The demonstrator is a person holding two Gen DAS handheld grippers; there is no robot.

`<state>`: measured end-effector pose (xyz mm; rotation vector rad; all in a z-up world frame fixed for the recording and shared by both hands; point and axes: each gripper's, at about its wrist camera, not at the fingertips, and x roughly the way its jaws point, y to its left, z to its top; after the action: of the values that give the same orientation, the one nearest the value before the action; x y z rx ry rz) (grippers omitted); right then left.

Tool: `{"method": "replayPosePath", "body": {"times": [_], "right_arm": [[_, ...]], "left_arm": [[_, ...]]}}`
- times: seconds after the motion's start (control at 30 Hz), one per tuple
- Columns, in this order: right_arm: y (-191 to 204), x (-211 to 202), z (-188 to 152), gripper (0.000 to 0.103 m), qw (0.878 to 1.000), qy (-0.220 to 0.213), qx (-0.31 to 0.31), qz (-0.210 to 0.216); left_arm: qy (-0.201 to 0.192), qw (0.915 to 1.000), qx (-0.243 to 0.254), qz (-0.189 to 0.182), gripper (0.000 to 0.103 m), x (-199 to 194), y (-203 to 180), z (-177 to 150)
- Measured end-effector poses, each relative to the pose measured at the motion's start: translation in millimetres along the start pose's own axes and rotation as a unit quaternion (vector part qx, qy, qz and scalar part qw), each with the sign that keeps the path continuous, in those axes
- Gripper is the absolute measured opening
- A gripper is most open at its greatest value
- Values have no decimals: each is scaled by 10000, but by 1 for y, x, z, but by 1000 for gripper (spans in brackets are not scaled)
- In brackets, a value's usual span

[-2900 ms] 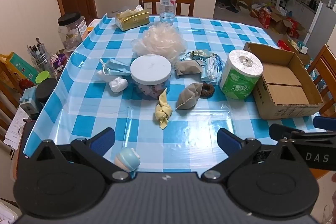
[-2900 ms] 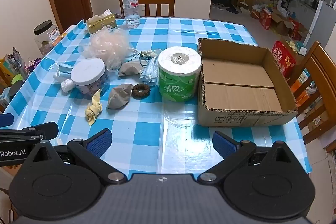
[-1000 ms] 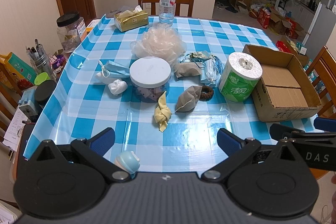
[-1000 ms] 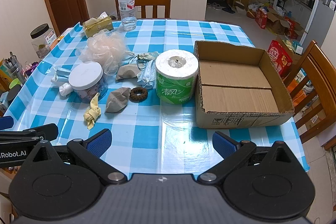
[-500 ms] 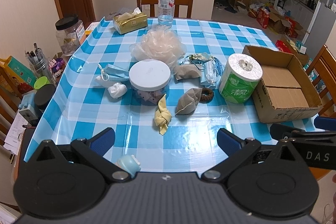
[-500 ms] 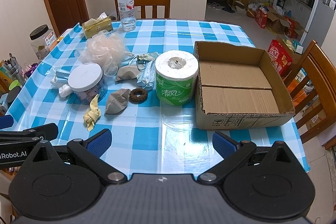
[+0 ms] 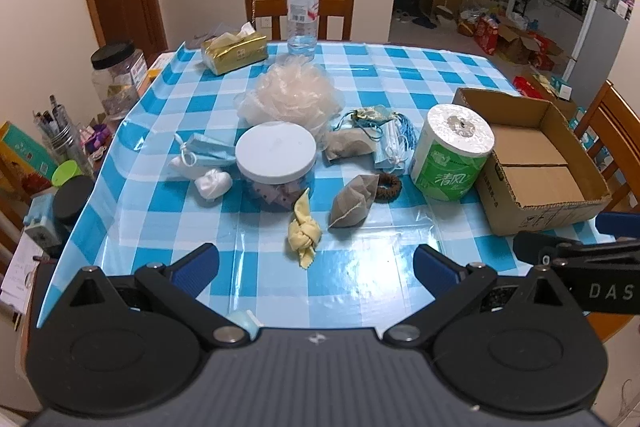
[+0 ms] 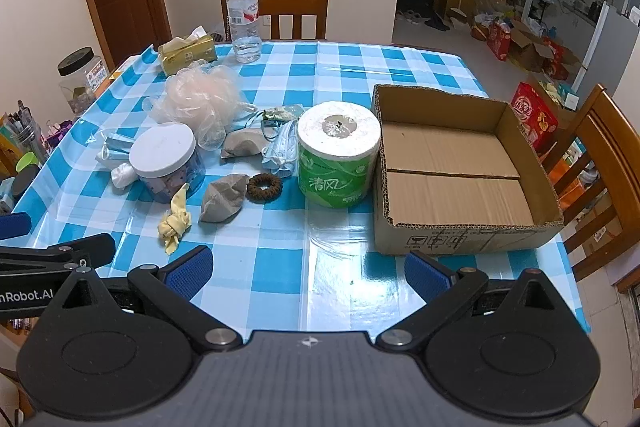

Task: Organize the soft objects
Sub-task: 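Grasp the yellow knotted cloth with the left gripper while the right tool approaches the grey pouch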

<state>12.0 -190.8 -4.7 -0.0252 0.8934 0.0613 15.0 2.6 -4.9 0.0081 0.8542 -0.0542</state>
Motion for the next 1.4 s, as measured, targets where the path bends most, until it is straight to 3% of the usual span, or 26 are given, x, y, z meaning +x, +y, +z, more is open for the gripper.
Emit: {"method": "replayPosePath", "body": {"times": [0.5, 0.77, 1.4], "right_arm": [[9, 19, -7, 103, 9993, -191, -319, 106], [12, 35, -12, 103, 9977, -266, -625, 13], [1, 77, -16, 103, 9992, 267, -279, -51]], "left_arm": [[-203, 9986, 355, -332, 102, 30, 9, -16], [48, 9983, 415, -396, 102, 62, 17, -20], [356, 9939, 855, -590, 101, 156, 21, -16]]}}
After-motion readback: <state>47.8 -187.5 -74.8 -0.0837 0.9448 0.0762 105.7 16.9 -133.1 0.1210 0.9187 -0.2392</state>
